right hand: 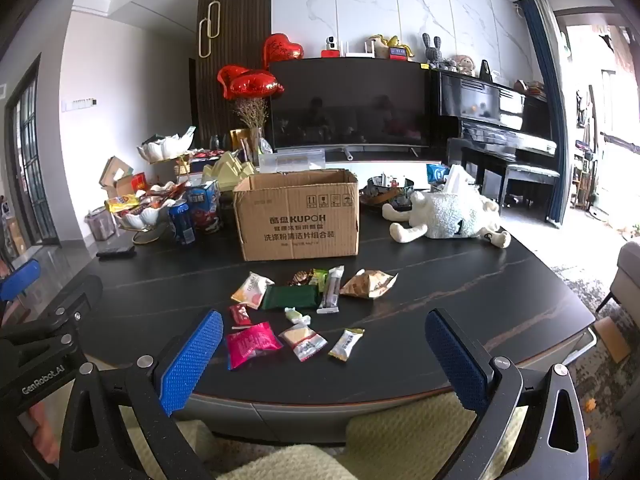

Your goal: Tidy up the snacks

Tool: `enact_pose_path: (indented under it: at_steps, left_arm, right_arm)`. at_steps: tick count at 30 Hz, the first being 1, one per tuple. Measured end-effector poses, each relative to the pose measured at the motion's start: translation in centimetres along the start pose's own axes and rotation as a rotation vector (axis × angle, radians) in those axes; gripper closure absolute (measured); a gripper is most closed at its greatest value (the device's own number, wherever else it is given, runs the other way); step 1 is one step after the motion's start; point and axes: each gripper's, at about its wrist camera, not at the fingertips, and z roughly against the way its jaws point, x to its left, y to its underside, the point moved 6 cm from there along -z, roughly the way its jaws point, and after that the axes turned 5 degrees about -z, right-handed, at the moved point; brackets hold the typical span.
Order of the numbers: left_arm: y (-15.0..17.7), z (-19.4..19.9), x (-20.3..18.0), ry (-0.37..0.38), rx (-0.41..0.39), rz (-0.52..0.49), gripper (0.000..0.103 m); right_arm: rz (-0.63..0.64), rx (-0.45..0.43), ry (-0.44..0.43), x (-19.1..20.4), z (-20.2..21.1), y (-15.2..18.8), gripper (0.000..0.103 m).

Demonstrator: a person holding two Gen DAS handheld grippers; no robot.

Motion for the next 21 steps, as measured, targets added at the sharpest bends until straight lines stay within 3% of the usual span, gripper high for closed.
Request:
enact_pose_path:
  at_steps: [21]
  left_arm:
    - [-0.13, 0.19, -0.16, 0.022, -0.011, 0.006, 0.0]
  right_arm:
    - [0.004, -0.002, 0.001, 0.11, 0.09, -0.01, 0.0]
